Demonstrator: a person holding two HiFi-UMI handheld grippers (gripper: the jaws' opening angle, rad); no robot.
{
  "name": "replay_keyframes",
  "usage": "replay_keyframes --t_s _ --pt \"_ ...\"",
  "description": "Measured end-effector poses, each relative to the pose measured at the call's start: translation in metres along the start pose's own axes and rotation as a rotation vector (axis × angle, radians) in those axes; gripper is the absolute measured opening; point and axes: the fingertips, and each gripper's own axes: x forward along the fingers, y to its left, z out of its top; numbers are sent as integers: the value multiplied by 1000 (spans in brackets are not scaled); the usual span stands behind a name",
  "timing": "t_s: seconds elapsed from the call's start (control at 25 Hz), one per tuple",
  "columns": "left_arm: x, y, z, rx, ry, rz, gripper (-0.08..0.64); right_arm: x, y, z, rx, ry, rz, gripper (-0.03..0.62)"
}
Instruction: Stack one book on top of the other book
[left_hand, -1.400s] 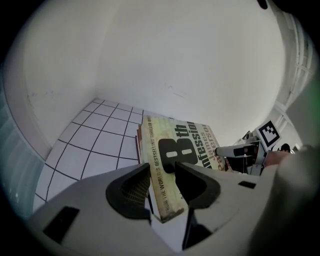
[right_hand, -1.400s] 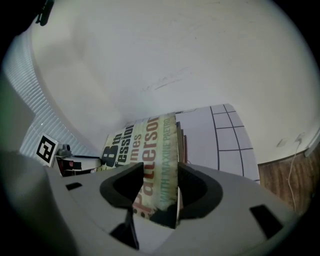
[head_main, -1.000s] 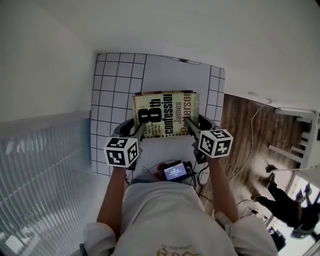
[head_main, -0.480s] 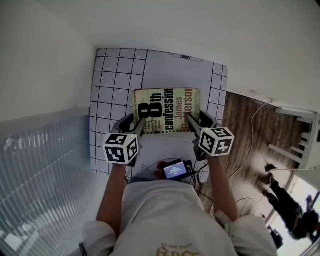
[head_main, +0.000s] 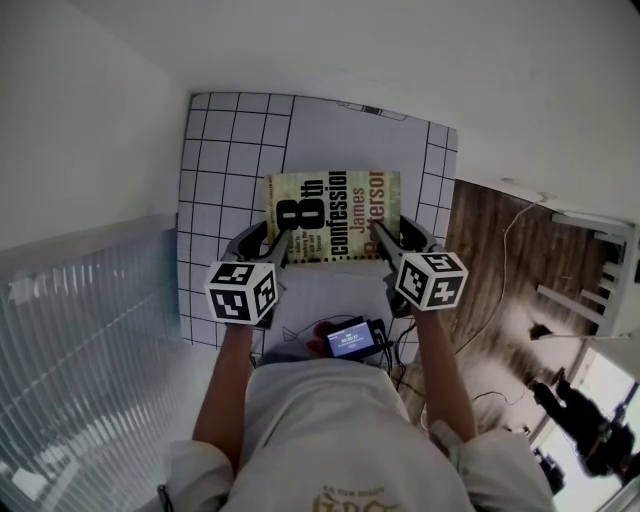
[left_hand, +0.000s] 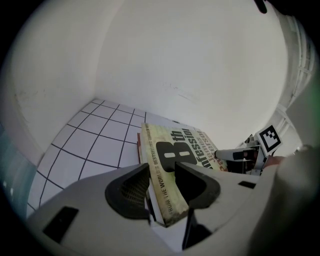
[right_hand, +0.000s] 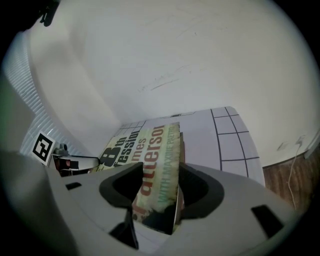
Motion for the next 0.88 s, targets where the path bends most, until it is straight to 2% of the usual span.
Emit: replay_keyframes --t_s 0.6,0.8,0.88 --pt "-1 -1 3 44 -71 30 163 0 -2 2 -23 -11 -27 238" --pt "-3 -2 4 156 -84 106 179 -2 -4 2 -44 -10 -59 258" --pt "-3 -3 5 168 -92 120 179 -2 -4 2 -47 -12 -71 258"
